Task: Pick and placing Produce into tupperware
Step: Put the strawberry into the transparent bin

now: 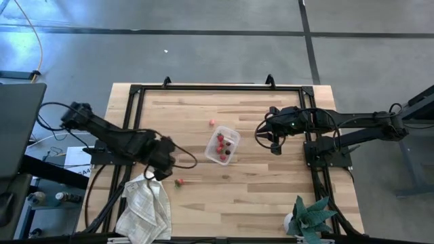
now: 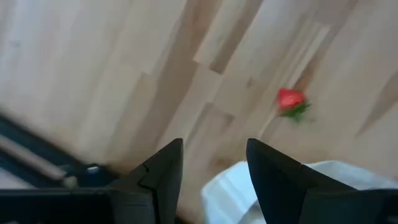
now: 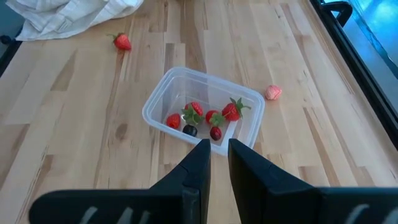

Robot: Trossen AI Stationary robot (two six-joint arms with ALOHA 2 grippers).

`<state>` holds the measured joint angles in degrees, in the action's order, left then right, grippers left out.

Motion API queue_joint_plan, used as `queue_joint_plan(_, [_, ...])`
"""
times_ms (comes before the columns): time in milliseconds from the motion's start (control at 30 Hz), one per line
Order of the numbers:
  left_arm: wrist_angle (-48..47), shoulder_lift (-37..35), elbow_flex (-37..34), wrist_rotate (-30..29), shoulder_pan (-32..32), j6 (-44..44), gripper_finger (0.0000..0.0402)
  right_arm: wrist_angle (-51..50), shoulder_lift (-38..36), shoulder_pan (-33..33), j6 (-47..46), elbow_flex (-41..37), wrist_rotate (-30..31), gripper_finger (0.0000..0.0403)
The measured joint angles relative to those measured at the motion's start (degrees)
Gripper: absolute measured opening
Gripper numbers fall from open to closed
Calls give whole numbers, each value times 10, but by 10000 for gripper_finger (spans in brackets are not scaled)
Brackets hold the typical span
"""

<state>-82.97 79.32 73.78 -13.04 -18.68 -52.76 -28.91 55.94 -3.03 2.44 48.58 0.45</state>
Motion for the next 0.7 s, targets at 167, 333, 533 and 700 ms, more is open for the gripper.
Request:
queue_joint_plan(167, [121, -81, -112, -4, -9, -47, 166, 0, 0, 0, 0, 0, 0, 47])
queue_joint_plan(333, [190, -104, -190, 4, -8, -63, 166, 0, 0, 0, 0, 0, 0, 47])
queue_joint_plan(533, [304, -85, -245, 85, -7, -84, 166, 0, 0, 0, 0, 0, 0, 47])
queue_joint_plan(700, [380, -61, -260, 85, 13, -122, 166, 0, 0, 0, 0, 0, 0, 47])
